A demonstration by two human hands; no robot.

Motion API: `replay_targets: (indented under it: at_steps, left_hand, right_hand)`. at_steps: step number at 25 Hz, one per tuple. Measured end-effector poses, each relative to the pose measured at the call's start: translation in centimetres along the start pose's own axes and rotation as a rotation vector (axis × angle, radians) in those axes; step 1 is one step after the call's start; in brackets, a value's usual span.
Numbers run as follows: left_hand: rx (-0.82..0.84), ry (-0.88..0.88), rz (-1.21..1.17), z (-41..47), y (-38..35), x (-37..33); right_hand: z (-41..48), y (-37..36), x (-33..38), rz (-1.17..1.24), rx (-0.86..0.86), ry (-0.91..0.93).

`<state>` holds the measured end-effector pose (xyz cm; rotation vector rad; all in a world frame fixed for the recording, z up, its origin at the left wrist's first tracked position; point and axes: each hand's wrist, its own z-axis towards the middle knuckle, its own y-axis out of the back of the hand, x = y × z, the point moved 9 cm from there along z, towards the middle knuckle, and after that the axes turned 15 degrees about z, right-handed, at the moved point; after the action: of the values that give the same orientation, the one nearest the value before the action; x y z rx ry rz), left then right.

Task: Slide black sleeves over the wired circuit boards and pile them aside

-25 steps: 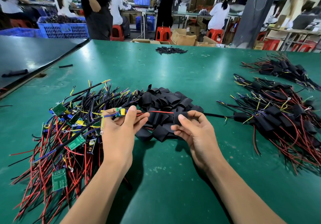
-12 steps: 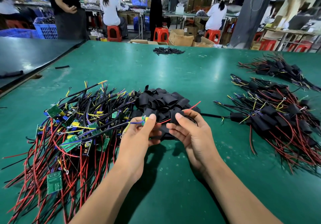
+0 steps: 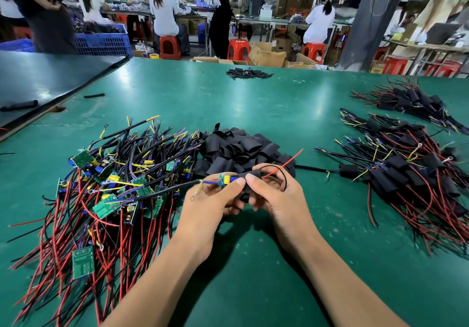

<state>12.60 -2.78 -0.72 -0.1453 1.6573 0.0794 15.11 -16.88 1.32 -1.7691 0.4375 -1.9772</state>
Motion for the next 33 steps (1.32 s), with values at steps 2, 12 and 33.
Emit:
replay_targets:
  at_steps: [2,12,33]
  left_hand:
    - [-0.009,0.011,-0.01,0.1,0.0,0.0]
    - [-0.027,0.115,-0.277,-0.1,0.3,-0.3]
    - [-0.037,-0.058,-0.229,-0.4,1.8,-2.1]
  right_hand:
    - [0.0,-0.2,-0.2,0.019,0.026,-0.019]
    - [-0.3,-1.6,-0.3,0.03,0.132,-0.037]
    - [-0.1,-0.3,-0.1,0.037,0.074,-0.075]
